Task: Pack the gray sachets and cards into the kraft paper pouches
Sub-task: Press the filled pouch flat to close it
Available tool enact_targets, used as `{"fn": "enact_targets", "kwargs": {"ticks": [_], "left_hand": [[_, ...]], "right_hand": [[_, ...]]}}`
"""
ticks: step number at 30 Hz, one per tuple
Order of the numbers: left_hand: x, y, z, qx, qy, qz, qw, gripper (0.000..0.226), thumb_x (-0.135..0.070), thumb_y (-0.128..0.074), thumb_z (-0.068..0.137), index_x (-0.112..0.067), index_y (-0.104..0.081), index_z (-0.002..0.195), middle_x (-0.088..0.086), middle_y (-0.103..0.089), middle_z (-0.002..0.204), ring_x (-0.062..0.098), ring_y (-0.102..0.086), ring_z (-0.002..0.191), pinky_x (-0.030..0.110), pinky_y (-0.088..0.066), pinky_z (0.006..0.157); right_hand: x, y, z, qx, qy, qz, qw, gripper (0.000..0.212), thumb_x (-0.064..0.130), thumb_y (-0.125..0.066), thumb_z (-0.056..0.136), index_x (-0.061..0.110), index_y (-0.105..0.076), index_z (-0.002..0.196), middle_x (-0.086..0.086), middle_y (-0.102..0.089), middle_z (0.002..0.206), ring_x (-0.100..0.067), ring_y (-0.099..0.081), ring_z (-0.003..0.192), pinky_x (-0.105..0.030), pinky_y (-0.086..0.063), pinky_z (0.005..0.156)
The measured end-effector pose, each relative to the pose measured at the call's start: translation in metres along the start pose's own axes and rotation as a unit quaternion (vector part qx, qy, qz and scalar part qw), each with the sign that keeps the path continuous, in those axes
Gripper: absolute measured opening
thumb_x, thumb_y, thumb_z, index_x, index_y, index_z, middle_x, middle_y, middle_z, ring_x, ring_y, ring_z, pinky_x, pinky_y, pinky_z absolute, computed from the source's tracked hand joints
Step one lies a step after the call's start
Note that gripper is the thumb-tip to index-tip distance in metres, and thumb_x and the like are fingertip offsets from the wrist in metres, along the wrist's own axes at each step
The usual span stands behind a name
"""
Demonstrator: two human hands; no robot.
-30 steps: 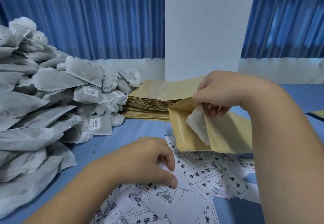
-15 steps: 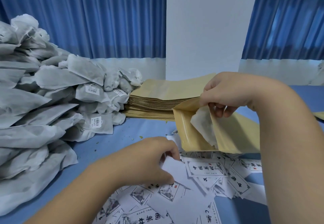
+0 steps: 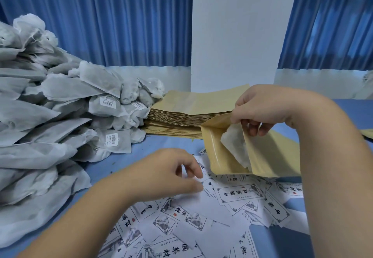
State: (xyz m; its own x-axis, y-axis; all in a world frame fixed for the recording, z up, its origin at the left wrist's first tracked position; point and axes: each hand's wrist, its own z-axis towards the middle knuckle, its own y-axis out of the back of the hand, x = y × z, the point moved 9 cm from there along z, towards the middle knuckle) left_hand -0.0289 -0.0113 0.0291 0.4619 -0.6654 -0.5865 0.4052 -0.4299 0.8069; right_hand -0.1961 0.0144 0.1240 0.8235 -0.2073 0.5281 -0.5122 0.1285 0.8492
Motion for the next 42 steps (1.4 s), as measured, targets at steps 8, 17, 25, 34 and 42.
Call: {"fn": "enact_targets", "kwargs": {"ticks": [8,17,25,34,42], "left_hand": [[0.012,-0.030,0.002,0.083,0.030,0.095,0.992,0.028,-0.049,-0.077,0.071,-0.041,-0.062,0.094,-0.031,-0.042,0.097,-0.006,-0.052,0.082,0.022,-0.048,0.076],[0.013,-0.013,-0.004,0.106,0.050,-0.056,0.991,0.011,-0.021,-0.072,0.076,-0.028,-0.065,0.081,-0.011,-0.066,0.069,0.004,-0.056,0.062,0.023,-0.044,0.060],[0.008,0.035,-0.004,-0.143,-0.025,-0.165,0.976,0.008,-0.029,-0.074,0.075,-0.034,-0.071,0.080,0.015,-0.054,0.067,0.010,-0.040,0.054,0.023,-0.036,0.053],[-0.082,0.006,0.001,-0.241,-0.291,0.245,0.893,0.018,-0.005,-0.071,0.076,-0.021,-0.076,0.083,-0.008,-0.067,0.083,0.021,-0.062,0.076,0.033,-0.052,0.053],[-0.087,-0.034,0.064,-0.033,-0.196,0.394,0.897,0.018,-0.011,-0.054,0.088,-0.019,-0.048,0.073,0.003,-0.057,0.085,0.025,-0.053,0.085,0.040,-0.050,0.070]], "right_hand": [[0.001,-0.002,0.001,0.006,0.002,0.001,1.000,0.022,0.012,-0.061,0.080,0.009,-0.057,0.058,-0.007,-0.057,0.056,-0.017,-0.058,0.047,-0.025,-0.050,0.048],[0.001,0.000,-0.001,0.007,0.004,0.003,1.000,0.020,0.010,-0.061,0.080,0.008,-0.056,0.060,-0.008,-0.057,0.058,-0.018,-0.057,0.048,-0.025,-0.051,0.048],[0.000,0.001,-0.003,0.006,0.005,0.008,1.000,0.023,0.010,-0.060,0.080,0.009,-0.052,0.058,-0.008,-0.054,0.055,-0.019,-0.055,0.047,-0.026,-0.051,0.050],[0.000,0.004,-0.003,0.002,0.007,0.013,1.000,0.025,0.010,-0.060,0.080,0.009,-0.053,0.056,-0.007,-0.057,0.052,-0.019,-0.055,0.047,-0.025,-0.051,0.049],[-0.001,0.004,0.000,0.001,0.011,0.014,1.000,0.029,0.011,-0.060,0.081,0.010,-0.052,0.053,-0.006,-0.057,0.050,-0.018,-0.054,0.044,-0.026,-0.051,0.050]]}}
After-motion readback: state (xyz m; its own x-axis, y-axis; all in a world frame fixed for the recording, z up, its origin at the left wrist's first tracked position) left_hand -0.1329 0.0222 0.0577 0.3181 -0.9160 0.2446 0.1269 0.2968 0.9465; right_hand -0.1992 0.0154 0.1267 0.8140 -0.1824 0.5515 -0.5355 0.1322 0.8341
